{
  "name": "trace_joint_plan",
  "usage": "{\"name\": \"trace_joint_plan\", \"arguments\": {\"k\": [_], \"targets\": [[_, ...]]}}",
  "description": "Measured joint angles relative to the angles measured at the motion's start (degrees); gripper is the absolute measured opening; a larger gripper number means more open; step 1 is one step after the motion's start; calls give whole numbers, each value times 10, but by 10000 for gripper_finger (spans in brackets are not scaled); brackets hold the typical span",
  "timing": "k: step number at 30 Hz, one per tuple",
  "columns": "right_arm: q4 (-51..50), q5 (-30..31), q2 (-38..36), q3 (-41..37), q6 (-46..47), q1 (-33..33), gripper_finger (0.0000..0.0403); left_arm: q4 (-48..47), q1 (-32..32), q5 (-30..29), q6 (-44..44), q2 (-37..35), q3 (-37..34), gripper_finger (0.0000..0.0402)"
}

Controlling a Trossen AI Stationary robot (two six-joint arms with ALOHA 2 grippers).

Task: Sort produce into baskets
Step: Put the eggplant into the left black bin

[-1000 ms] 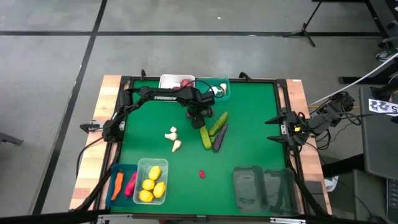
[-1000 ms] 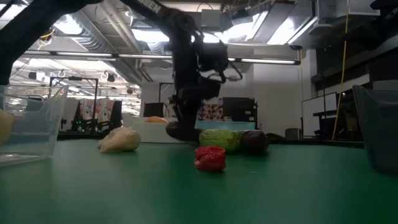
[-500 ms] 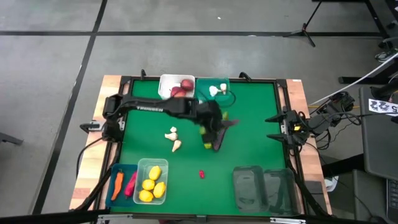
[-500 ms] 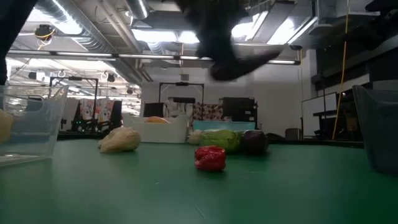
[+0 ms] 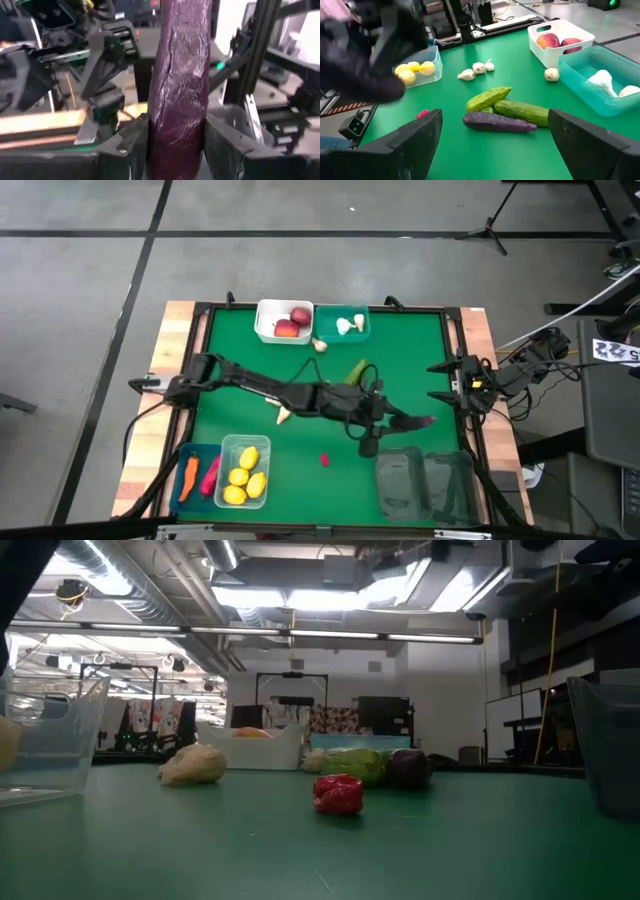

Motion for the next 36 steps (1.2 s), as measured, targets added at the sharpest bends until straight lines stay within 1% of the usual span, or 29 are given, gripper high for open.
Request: {"name": "trace_joint_plan", "arguments": {"k": [4, 7, 10, 12, 15, 19, 26, 30, 33, 36], "targets": [[0, 0, 0, 0, 5, 0, 360, 116, -1, 4, -21, 52, -1, 156], [-2, 0, 0, 0, 7, 0, 360, 176, 0, 44, -44, 81, 0, 156], [-2, 0, 0, 0, 7, 0, 360, 158, -2, 85, -44, 100, 1, 155], [-2, 0, 0, 0, 7, 0, 360, 136, -5, 125, -37, 105, 3, 155], [-2, 0, 0, 0, 6, 0, 360, 112, -13, 168, 1, 104, 5, 155], [-2, 1, 0, 0, 6, 0, 360, 85, -32, 181, 46, 104, 5, 155], [-1, 6, 0, 0, 6, 0, 360, 88, -50, 190, 138, 124, 5, 155], [0, 7, 0, 0, 6, 0, 360, 82, -41, 195, 153, 132, 7, 155], [4, 6, 0, 0, 7, 0, 360, 80, -35, 195, 133, 133, 10, 155], [3, 5, 0, 0, 14, 0, 360, 75, -32, 188, 135, 133, 11, 155]]}}
